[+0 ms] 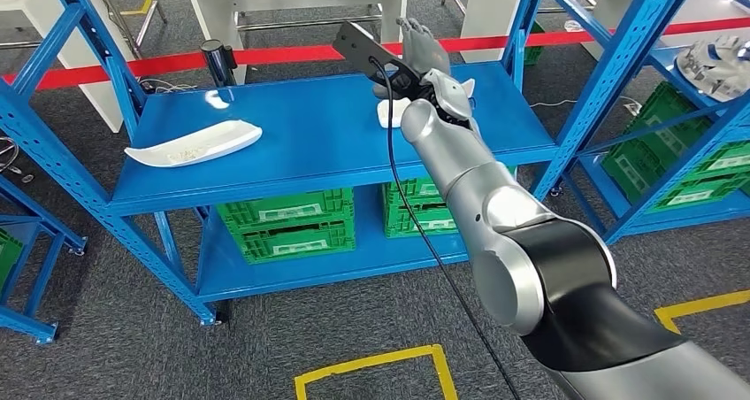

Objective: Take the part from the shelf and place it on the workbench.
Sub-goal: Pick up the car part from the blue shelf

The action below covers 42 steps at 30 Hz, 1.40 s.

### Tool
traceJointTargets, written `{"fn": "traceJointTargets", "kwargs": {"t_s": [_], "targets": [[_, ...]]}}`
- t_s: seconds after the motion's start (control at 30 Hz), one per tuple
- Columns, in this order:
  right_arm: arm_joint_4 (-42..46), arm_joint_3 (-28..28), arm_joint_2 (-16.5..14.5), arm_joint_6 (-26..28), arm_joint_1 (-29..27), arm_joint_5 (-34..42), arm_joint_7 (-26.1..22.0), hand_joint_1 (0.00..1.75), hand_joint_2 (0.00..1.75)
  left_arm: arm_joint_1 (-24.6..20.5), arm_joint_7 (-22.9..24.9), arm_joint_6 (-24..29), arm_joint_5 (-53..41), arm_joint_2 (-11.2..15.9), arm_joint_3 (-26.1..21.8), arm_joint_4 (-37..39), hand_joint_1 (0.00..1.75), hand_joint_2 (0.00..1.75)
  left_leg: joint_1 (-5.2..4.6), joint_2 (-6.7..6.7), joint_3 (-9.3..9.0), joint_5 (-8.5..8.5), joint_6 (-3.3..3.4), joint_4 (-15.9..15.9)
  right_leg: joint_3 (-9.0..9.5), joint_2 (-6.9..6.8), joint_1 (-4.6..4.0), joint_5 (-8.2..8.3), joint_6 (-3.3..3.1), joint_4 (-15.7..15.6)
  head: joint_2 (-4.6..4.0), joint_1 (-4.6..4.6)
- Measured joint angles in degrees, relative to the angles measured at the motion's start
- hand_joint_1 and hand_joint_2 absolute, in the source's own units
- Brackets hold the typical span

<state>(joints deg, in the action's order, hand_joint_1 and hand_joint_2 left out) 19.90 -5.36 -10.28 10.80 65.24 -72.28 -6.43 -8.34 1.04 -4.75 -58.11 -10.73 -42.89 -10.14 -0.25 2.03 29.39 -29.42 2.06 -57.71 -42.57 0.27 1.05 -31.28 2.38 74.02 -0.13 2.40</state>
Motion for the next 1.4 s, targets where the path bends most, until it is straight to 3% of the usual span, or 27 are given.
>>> {"fn": "traceJointTargets", "kwargs": {"t_s": [0.03,0.07,0.13,0.17,0.23,0.33,0.4,0.47,0.53,0.57,0.6,0.67,0.7,0.77,0.8,0.9,0.93,1.03,1.1,1.2,1.3,1.4], "targets": [[-0.01,-0.05,0.01,0.01,-0.30,0.00,0.02,0.00,1.75,0.08,-0.02,0.00,-0.01,0.00,-0.01,0.00,0.00,0.00,0.05,0.07,-0.24,-0.22,-0.14,-0.03,-1.38,0.00,0.02,0.45,-0.02,1.01,0.00,0.02],[-0.01,-0.07,0.01,0.01,-0.54,0.00,0.02,0.00,1.75,0.16,-0.02,0.00,-0.01,0.00,-0.02,0.00,0.00,0.00,0.12,0.18,-0.60,-0.55,-0.34,-0.05,-1.66,-0.01,0.04,2.11,-0.08,-0.19,0.00,0.02],[-0.02,-0.11,0.04,0.02,-0.74,-0.02,0.01,0.00,1.75,0.26,-0.01,-0.01,-0.06,0.01,-0.03,0.00,0.00,0.00,0.29,0.33,-1.52,-1.44,-0.89,-0.11,0.49,0.05,0.07,7.27,-0.25,-7.52,0.00,0.01],[-0.06,-0.17,0.09,0.01,-0.75,-0.07,-0.03,0.00,1.75,0.20,-0.01,0.00,-0.12,0.03,-0.04,0.00,0.00,0.00,0.35,0.35,-1.91,-1.90,-1.27,-0.17,1.62,0.12,-0.06,8.75,-0.44,-11.14,0.00,-0.05],[-0.16,-0.36,0.14,-0.02,-0.98,-0.15,-0.05,0.00,1.75,0.04,0.04,0.00,-0.29,0.08,-0.07,-0.01,0.00,0.00,0.41,0.33,-2.16,-2.58,-2.12,-0.24,2.83,0.24,-0.43,9.35,-1.40,-14.44,0.00,-0.08],[-0.15,-0.51,0.13,0.03,-1.33,-0.16,-0.13,0.00,1.75,-0.02,0.15,0.00,-0.39,0.12,-0.11,-0.01,0.00,0.00,0.37,0.01,-1.97,-2.54,-3.20,-1.24,3.57,0.13,-0.48,8.65,-3.06,-14.90,0.00,-0.01],[-0.09,-0.54,0.09,0.08,-1.27,-0.17,-0.24,0.00,1.75,-0.12,0.19,0.00,-0.41,0.19,-0.13,-0.01,0.00,0.00,0.43,-0.80,0.97,-2.73,-3.84,-5.99,4.51,0.04,-0.23,8.25,-3.78,-15.28,0.00,-0.16],[-0.10,-0.56,0.04,0.03,-1.37,-0.17,-0.25,0.00,1.75,-0.24,0.27,-0.01,-0.43,0.19,-0.14,0.00,0.00,0.00,0.57,-1.49,6.00,-4.98,-4.30,-13.29,5.29,-0.08,-0.19,7.65,-4.11,-15.46,0.00,-0.30],[-0.14,-0.56,0.03,-0.03,-1.65,-0.16,-0.20,0.00,1.75,-0.13,0.43,0.00,-0.44,0.20,-0.18,0.00,0.00,0.00,0.64,-1.66,9.98,-6.66,-4.45,-17.33,6.06,-0.13,-0.19,6.96,-4.13,-15.44,0.00,-0.30],[-0.14,-0.56,0.03,-0.04,-1.77,-0.16,-0.19,0.00,1.75,-0.03,0.48,0.00,-0.45,0.21,-0.20,0.00,0.00,0.00,0.64,-1.68,10.72,-5.65,-4.43,-16.76,6.52,-0.14,-0.19,6.61,-4.08,-15.42,0.00,-0.30],[-0.14,-0.56,0.03,-0.05,-1.84,-0.15,-0.17,0.00,1.75,0.06,0.50,0.01,-0.46,0.22,-0.22,0.00,0.00,0.00,0.64,-1.71,10.47,-3.29,-4.36,-14.31,7.00,-0.14,-0.19,6.26,-4.00,-15.38,0.00,-0.30],[-0.15,-0.57,0.01,-0.05,-1.85,-0.15,-0.18,0.00,1.75,0.11,0.42,0.00,-0.49,0.26,-0.24,0.01,0.00,0.00,0.59,-2.02,8.38,2.52,-4.14,-6.55,7.83,-0.14,-0.24,5.63,-3.64,-15.29,0.00,-0.30],[-0.17,-0.57,-0.01,-0.05,-1.83,-0.15,-0.18,0.00,1.75,0.04,0.38,-0.01,-0.50,0.27,-0.25,0.01,0.00,0.00,0.50,-2.23,7.48,3.86,-3.90,-3.45,7.99,-0.13,-0.32,5.41,-3.38,-15.23,0.00,-0.31],[-0.20,-0.58,0.01,-0.05,-1.87,-0.14,-0.17,0.00,1.75,-0.02,0.33,-0.01,-0.51,0.26,-0.26,0.01,0.00,0.00,0.35,-2.45,6.68,4.43,-3.27,-0.97,7.94,-0.17,-0.53,5.07,-2.78,-15.11,0.00,-0.28],[-0.21,-0.58,0.02,-0.04,-1.90,-0.14,-0.17,0.00,1.75,-0.01,0.32,0.00,-0.51,0.23,-0.26,0.01,0.00,0.00,0.34,-2.39,6.53,4.51,-3.12,-0.79,7.86,-0.21,-0.62,5.05,-3.00,-15.12,0.00,-0.26],[-0.21,-0.58,0.05,-0.01,-1.94,-0.13,-0.17,0.00,1.75,0.12,0.25,0.01,-0.51,0.14,-0.27,0.04,0.00,0.00,0.33,-1.96,6.36,5.23,-3.13,-0.65,8.09,-0.41,-0.79,5.11,-4.59,-15.28,0.00,-0.19],[-0.21,-0.58,0.05,-0.01,-1.92,-0.13,-0.17,0.00,1.75,0.12,0.21,0.00,-0.51,0.13,-0.28,0.04,0.00,0.00,0.30,-1.81,6.36,5.20,-3.00,-0.65,8.22,-0.51,-0.80,5.09,-4.75,-15.42,0.00,-0.18],[-0.21,-0.60,0.05,-0.01,-1.91,-0.13,-0.17,0.00,1.75,0.16,0.16,0.00,-0.51,0.09,-0.28,0.05,0.00,0.00,0.24,-1.61,6.35,5.11,-2.54,-0.65,8.55,-0.79,-0.80,5.17,-4.60,-15.89,0.00,-0.18],[-0.21,-0.61,0.04,-0.03,-1.91,-0.13,-0.17,0.00,1.75,0.17,0.15,0.01,-0.51,0.09,-0.28,0.07,0.00,0.00,0.18,-1.59,6.35,5.06,-2.32,-0.66,8.69,-0.85,-0.75,5.24,-4.11,-16.12,0.00,-0.18],[-0.21,-0.61,0.03,-0.15,-1.91,-0.14,-0.12,0.00,1.75,0.17,0.04,0.01,-0.51,0.09,-0.31,0.07,0.00,0.00,0.09,-1.59,6.35,5.01,-2.17,-0.70,8.86,-0.86,-0.59,5.25,-2.56,-16.39,0.00,-0.19],[-0.21,-0.62,-0.01,-0.22,-1.90,-0.16,-0.10,0.00,1.75,0.17,-0.11,0.01,-0.51,0.10,-0.32,0.07,0.00,0.00,-0.06,-1.62,6.50,4.88,-1.93,-0.73,9.00,-0.90,-0.41,5.34,-1.68,-16.72,0.00,-0.20],[-0.23,-0.63,-0.08,-0.32,-1.94,-0.18,0.00,0.00,1.75,0.26,-0.66,0.00,-0.62,0.15,-0.34,0.06,0.00,0.00,-0.02,-1.46,5.70,3.98,-0.45,0.61,8.94,-1.01,-0.10,6.72,-0.26,-15.37,0.00,-0.09]]}}
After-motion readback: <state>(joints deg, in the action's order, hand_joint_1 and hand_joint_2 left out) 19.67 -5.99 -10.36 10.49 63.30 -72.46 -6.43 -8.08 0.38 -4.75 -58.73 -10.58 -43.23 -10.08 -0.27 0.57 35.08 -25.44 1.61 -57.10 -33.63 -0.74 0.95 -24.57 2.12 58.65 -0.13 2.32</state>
